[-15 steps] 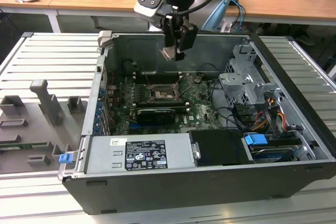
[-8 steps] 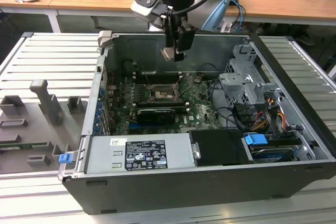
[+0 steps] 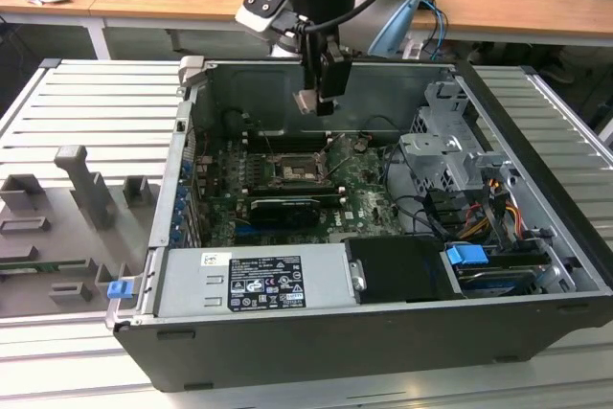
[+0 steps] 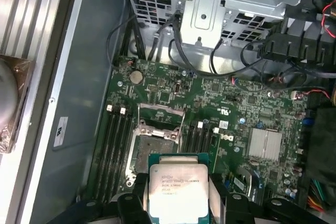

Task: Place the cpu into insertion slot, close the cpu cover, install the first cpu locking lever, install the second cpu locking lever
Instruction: 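Place the cpu into insertion slot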

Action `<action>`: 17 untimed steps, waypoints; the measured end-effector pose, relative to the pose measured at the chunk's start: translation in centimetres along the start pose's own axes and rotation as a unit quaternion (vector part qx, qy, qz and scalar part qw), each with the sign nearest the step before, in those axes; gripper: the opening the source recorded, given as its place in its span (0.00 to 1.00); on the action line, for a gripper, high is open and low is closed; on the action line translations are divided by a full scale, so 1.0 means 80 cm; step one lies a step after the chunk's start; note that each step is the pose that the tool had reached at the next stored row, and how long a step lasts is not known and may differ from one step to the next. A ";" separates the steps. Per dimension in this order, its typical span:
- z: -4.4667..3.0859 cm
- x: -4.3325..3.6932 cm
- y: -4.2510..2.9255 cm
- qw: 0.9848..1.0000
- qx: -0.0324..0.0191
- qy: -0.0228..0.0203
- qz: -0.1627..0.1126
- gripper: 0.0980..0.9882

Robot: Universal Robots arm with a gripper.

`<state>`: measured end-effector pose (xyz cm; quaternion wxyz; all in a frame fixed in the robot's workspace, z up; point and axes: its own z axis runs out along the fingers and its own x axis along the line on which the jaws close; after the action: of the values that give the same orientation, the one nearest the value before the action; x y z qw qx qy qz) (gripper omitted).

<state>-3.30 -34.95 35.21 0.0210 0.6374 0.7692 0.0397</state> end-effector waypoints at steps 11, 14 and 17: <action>0.0309 0.002 -0.0023 0.998 -0.001 -0.005 0.061 0.50; 0.0350 0.002 -0.0029 0.998 -0.001 -0.005 0.066 0.50; 0.0361 0.003 -0.0054 0.998 -0.001 -0.005 0.066 0.50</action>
<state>-3.52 -34.72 32.30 0.0227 0.6872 0.7251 0.0384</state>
